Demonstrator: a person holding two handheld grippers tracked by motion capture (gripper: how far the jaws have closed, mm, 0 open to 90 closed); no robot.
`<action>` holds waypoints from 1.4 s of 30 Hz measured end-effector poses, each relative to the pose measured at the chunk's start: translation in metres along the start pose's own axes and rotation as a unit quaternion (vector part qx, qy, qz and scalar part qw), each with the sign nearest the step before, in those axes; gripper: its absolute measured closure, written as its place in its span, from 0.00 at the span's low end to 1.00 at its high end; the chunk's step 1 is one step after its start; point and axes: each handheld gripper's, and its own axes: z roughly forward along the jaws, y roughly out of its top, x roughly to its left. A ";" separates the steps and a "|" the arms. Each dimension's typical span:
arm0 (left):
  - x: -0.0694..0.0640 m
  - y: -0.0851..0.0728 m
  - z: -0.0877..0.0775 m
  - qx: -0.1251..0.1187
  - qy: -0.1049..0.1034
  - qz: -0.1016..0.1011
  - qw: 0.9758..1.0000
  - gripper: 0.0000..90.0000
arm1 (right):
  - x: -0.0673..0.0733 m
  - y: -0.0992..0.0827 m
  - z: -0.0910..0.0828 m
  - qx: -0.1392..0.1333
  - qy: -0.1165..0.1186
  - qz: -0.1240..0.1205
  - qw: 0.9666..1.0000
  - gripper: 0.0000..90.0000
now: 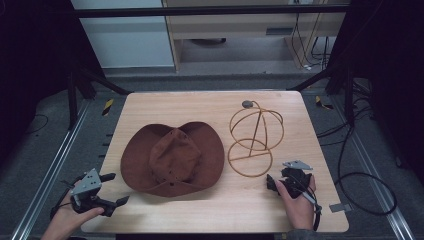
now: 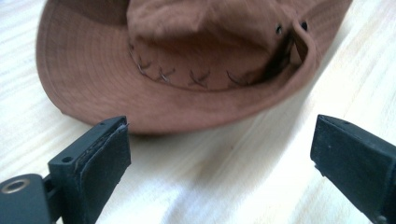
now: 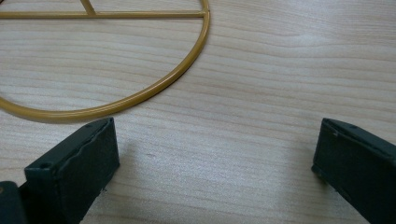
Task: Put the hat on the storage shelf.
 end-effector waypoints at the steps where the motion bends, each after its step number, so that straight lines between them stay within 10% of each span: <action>1: 0.000 0.004 0.001 0.001 0.003 0.001 1.000 0.05 | 0.000 0.000 0.000 0.000 0.000 0.000 1.000 0.00; 14: 0.004 0.069 0.039 0.046 -0.016 0.043 0.998 0.05 | -0.001 -0.002 -0.002 0.001 0.006 -0.007 1.000 0.00; 38: 0.026 0.172 0.104 0.119 -0.018 0.022 0.993 0.07 | -0.002 -0.002 -0.002 0.000 0.010 -0.010 1.000 0.00; 42: 0.022 0.178 0.108 0.136 -0.010 0.042 0.990 0.08 | -0.002 -0.002 -0.002 0.000 0.010 -0.009 1.000 0.00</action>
